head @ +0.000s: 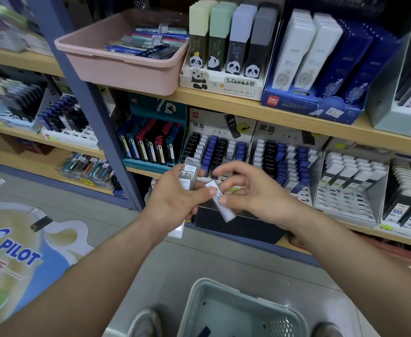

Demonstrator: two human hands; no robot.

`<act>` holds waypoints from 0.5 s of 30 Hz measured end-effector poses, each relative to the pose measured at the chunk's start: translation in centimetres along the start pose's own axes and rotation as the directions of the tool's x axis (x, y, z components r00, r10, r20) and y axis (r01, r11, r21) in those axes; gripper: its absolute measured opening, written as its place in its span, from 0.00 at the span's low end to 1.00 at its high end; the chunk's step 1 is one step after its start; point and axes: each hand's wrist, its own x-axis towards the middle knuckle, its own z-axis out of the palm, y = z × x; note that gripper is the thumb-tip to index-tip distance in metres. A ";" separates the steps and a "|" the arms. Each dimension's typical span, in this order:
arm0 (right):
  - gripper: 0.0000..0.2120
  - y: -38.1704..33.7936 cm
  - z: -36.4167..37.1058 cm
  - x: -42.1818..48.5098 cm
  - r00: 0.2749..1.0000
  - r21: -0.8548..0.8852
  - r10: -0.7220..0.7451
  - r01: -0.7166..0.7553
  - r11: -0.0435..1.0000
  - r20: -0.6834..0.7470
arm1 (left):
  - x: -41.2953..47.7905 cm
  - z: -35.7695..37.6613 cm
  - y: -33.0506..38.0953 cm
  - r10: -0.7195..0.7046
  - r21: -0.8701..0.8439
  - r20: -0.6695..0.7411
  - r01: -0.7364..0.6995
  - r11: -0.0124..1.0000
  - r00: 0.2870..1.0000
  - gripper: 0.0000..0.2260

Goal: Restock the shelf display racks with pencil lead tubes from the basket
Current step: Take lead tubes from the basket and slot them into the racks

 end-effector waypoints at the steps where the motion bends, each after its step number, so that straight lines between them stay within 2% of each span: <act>1: 0.22 -0.1 0.0 0.2 1.000 -0.006 -0.011 0.011 1.000 0.017 | 0.0 -0.2 -0.1 -0.003 0.011 0.006 0.003 1.000 1.000 0.15; 2: 0.21 -0.1 -0.2 0.5 1.000 -0.016 -0.022 0.022 1.000 0.004 | -0.1 -0.4 -0.2 -0.008 0.023 0.007 0.008 1.000 1.000 0.14; 4: 0.15 0.2 -0.8 1.6 0.992 -0.081 -0.043 0.034 0.996 -0.120 | -0.1 -1.0 -0.6 -0.020 0.060 -0.009 0.020 0.998 1.000 0.13; 7: 0.09 1.2 -2.9 4.0 0.929 -0.222 -0.091 0.010 0.975 -0.359 | -0.1 -1.9 -1.3 -0.043 0.094 -0.015 0.045 0.995 0.999 0.11; 9: 0.07 1.9 -4.1 5.8 0.880 -0.287 -0.147 0.013 0.958 -0.452 | -0.2 -2.4 -1.7 -0.076 0.084 -0.003 0.076 0.994 0.997 0.10; 12: 0.05 2.8 -5.2 8.6 0.843 -0.477 -0.247 -0.013 0.879 -0.479 | -0.4 -2.7 -2.2 -0.110 0.071 0.032 0.108 0.992 0.993 0.10; 15: 0.03 3.6 -5.8 10.8 0.855 -0.554 -0.249 -0.052 0.831 -0.454 | -0.4 -3.1 -2.6 -0.153 0.061 0.056 0.149 0.987 0.987 0.11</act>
